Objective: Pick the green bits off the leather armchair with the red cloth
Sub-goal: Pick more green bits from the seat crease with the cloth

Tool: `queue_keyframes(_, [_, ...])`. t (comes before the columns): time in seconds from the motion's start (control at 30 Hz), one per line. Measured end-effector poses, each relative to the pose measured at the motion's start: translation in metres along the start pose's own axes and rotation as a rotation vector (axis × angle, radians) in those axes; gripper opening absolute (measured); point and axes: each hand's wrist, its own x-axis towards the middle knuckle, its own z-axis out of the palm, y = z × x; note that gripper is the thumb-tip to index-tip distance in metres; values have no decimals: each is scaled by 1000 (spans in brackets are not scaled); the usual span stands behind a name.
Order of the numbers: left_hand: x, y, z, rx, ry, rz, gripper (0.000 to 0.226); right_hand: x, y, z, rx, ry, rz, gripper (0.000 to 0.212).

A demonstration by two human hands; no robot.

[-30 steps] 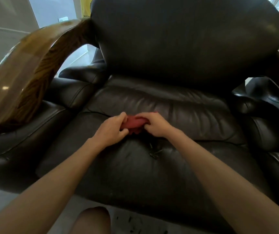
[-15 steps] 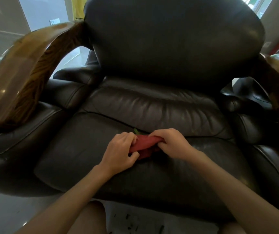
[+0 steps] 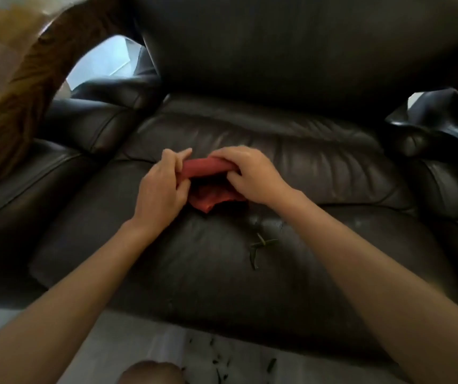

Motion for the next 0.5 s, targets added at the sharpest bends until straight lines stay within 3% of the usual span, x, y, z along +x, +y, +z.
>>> queue_keyframes(0.03, [-4,-7,5,3,-88,-33,32,-2,6,11,-21,-95,-8,50])
queue_keyframes(0.13, [-1,-13,12,90,-377,28,66,-7,18,23,-34,-221,-35,48])
queue_keyframes(0.2, [5,-10,9,190,-469,47,69,-4,19,19,-59,-261,-47,47])
queue_keyframes(0.33, [8,-6,5,307,-640,63,88,-2,22,7,-209,-410,-94,66])
queue_keyframes(0.4, [9,-8,4,330,-689,101,87,-3,27,3,-288,-407,-142,67])
queue_keyframes(0.5, [9,-10,9,293,-561,190,68,-7,35,5,-380,-309,-205,64])
